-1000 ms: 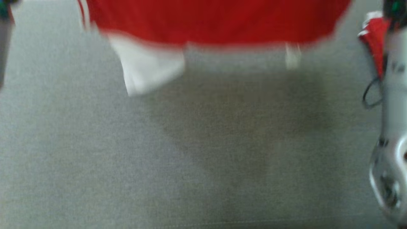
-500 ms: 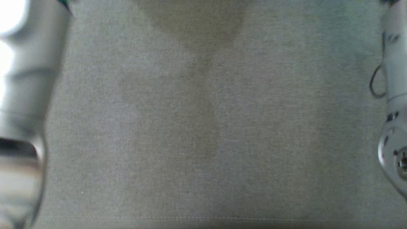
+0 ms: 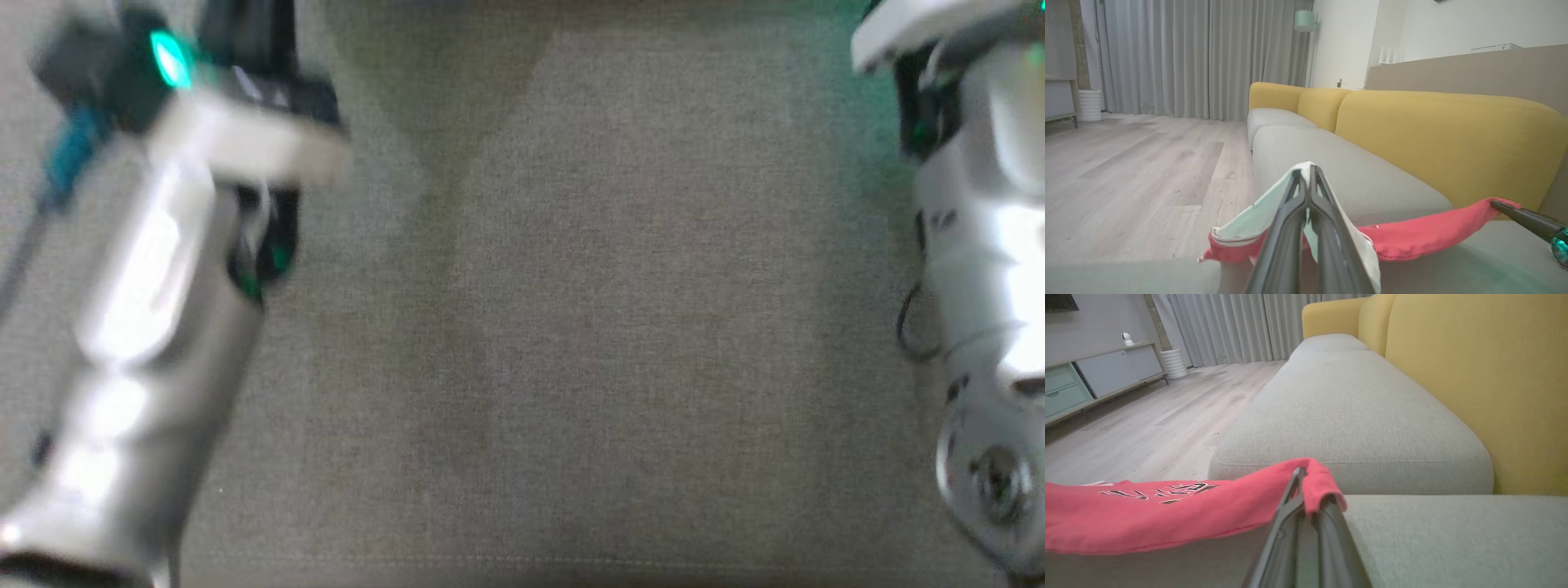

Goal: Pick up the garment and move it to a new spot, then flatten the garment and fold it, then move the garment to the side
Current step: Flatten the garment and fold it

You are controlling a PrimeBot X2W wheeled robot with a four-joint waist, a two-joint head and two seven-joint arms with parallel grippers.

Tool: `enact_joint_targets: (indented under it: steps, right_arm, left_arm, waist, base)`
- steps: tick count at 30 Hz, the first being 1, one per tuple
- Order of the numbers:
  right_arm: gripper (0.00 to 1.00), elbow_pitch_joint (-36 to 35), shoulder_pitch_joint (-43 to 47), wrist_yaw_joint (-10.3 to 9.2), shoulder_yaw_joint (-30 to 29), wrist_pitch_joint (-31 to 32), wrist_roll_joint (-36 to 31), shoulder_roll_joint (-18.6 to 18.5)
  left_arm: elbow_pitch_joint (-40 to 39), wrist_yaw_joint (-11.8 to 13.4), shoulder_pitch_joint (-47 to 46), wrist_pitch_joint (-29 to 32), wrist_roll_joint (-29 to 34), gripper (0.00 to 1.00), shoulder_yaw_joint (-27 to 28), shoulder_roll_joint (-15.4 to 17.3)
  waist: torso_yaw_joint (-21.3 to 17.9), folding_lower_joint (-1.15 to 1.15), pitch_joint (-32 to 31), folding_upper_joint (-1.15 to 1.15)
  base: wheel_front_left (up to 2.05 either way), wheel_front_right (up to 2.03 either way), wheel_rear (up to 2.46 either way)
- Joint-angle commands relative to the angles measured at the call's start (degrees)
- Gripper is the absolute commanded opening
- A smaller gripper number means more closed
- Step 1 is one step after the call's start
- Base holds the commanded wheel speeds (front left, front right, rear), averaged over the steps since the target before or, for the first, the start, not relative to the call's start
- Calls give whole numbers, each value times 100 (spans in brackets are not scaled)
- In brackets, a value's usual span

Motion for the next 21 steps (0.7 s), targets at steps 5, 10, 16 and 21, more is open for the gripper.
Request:
enact_joint_targets:
  steps: [5, 10, 16, 21]
  right_arm:
    - [0, -652, 975, -4, 343, -63, 599, 201]
    - [0, -1312, 2123, -4, 614, -64, 1073, 224]
    - [0, -2044, 3438, -4, 610, -57, 1324, 235]
    - [0, -3036, 4796, -4, 417, 200, 1463, 246]
  left_arm:
    - [-1002, 175, 1442, -26, 28, 0, 371, 408]
    - [-1756, 451, 2802, -25, -61, 0, 468, 557]
    - [-2473, 858, 4065, 65, -229, 0, 524, 679]
    - [-3163, 1230, 5031, 217, -243, 0, 485, 808]
  waist:
    - [-140, 1, -630, 0]
    - [-191, 1, -1257, 0]
    - [-164, 1, -1938, 0]
    - [-74, 1, -2501, 0]
  base:
    - [0, 0, 0]
    - [0, 0, 0]
    - [0, 0, 0]
    - [0, 0, 0]
